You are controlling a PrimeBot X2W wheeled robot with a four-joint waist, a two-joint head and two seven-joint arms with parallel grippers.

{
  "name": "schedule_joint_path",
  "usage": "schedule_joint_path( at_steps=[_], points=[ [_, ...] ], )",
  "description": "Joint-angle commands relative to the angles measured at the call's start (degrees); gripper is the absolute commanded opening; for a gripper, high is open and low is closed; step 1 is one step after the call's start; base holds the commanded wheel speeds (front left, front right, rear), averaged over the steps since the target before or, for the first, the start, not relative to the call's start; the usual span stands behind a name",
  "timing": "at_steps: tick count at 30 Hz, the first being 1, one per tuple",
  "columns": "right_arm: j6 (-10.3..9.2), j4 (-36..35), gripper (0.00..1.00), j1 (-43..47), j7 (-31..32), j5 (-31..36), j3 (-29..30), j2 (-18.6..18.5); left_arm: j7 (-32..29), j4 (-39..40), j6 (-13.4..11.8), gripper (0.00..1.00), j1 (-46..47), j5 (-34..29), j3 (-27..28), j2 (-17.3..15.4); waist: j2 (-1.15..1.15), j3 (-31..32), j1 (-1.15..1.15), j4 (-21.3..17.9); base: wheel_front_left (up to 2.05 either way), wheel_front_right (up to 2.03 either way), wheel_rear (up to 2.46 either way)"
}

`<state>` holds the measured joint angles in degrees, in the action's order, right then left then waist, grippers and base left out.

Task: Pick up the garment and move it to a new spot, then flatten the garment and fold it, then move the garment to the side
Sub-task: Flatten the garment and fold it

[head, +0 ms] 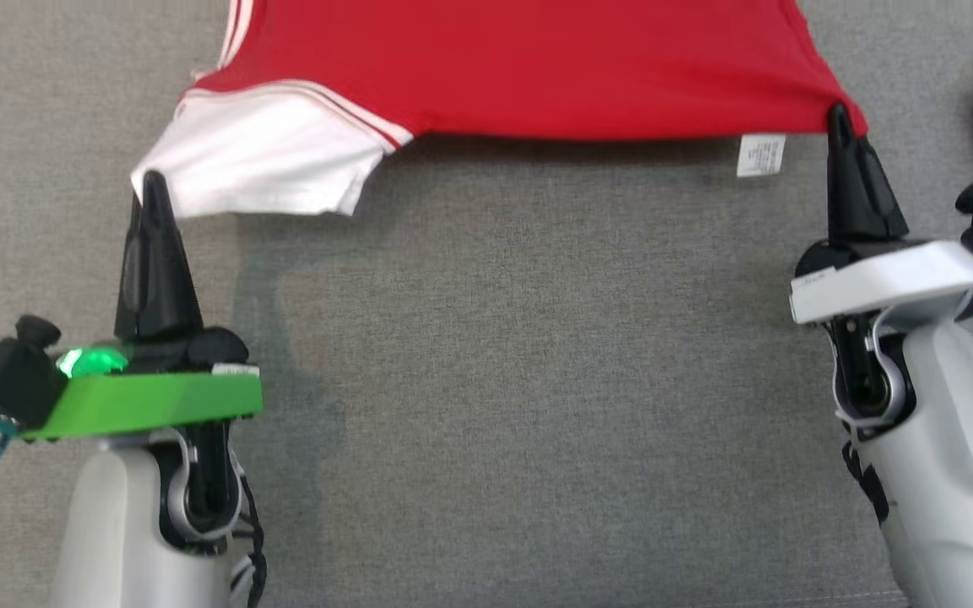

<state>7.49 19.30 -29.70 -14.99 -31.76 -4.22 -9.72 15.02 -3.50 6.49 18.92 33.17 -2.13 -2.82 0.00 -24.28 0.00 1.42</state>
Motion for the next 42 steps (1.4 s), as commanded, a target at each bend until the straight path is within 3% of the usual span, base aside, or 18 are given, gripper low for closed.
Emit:
schedule_joint_path(
  at_steps=[1, 14, 20, 30, 35, 42],
  points=[
    [0.00, -1.1, 0.00, 3.0, -0.3, 0.0, 0.7, 0.0, 0.2, 1.1, -0.6, 0.00, -3.0, 0.6, -0.4, -0.2, 0.00, 6.4, 0.00, 1.6, 0.00, 0.00, 0.00],
    [0.00, -12.8, 0.00, 23.6, 0.3, -1.7, 3.9, 1.3, -1.4, 10.2, -4.0, 0.00, -19.6, -1.1, -6.3, -0.8, 0.00, 16.4, 0.00, 4.0, 0.00, 0.00, 0.00],
    [0.00, -19.1, 0.00, 30.6, 2.9, -1.3, 5.5, 2.8, -5.1, 15.3, -4.6, 0.00, -23.7, -2.2, -8.5, -2.4, 0.00, 18.1, 0.00, 3.5, 0.00, 0.00, 0.00],
    [0.00, -25.9, 0.00, 36.8, 6.8, -0.9, 6.2, 5.0, -7.3, 20.6, -5.6, 0.00, -27.9, -0.9, -7.6, -4.2, 0.00, 20.0, 0.00, 1.3, 0.00, 0.00, 0.00],
    [0.00, -25.8, 0.00, 38.2, 8.6, -1.4, 5.7, 5.7, -8.4, 20.3, -6.0, 0.00, -29.2, 0.1, -7.4, -4.4, 0.00, 20.6, 0.00, 0.7, 0.00, 0.00, 0.00],
    [0.00, -18.3, 0.00, 36.7, 9.0, -1.3, 4.6, 6.0, -8.2, 13.9, -5.2, 0.00, -27.3, 1.4, -8.5, -3.5, 0.00, 20.3, 0.00, 0.5, 0.00, 0.00, 0.00]
  ],
)
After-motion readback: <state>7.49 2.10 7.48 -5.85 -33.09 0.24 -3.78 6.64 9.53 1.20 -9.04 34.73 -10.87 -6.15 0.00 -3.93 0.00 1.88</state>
